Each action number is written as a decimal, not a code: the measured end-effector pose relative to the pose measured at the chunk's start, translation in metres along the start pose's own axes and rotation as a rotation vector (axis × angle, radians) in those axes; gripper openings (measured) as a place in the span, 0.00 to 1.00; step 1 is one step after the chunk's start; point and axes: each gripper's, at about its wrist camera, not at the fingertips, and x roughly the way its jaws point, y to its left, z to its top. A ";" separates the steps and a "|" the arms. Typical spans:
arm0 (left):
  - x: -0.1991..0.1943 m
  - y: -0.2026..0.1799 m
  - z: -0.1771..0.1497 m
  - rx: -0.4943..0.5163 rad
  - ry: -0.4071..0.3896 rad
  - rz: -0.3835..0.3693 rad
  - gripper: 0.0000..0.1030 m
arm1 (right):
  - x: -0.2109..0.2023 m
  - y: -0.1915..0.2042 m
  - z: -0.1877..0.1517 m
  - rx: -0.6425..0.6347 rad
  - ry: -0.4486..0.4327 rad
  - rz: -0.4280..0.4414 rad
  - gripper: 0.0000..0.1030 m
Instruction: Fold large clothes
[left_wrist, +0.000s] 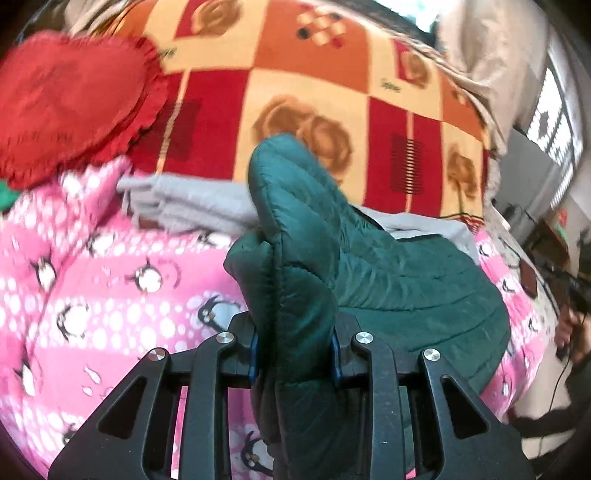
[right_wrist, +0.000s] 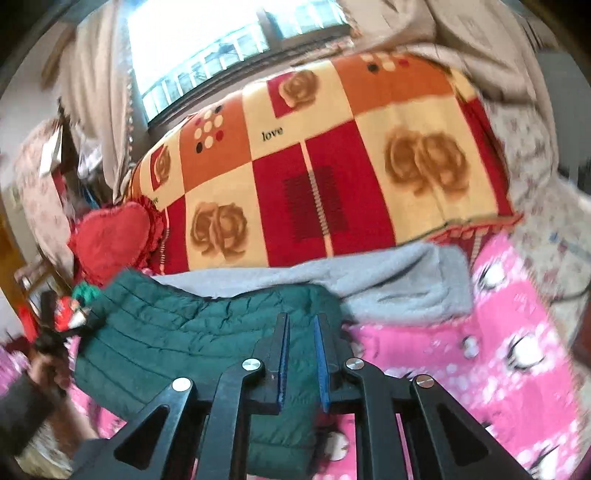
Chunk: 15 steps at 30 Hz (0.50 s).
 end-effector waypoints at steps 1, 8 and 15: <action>0.005 0.005 -0.002 -0.017 0.008 0.004 0.26 | 0.009 -0.002 -0.004 0.001 0.035 -0.012 0.28; 0.029 0.041 -0.028 -0.128 0.035 0.013 0.27 | 0.073 -0.022 -0.027 0.016 0.102 0.035 0.86; 0.044 0.056 -0.035 -0.163 0.037 0.019 0.30 | 0.173 -0.045 -0.044 0.152 0.286 0.279 0.93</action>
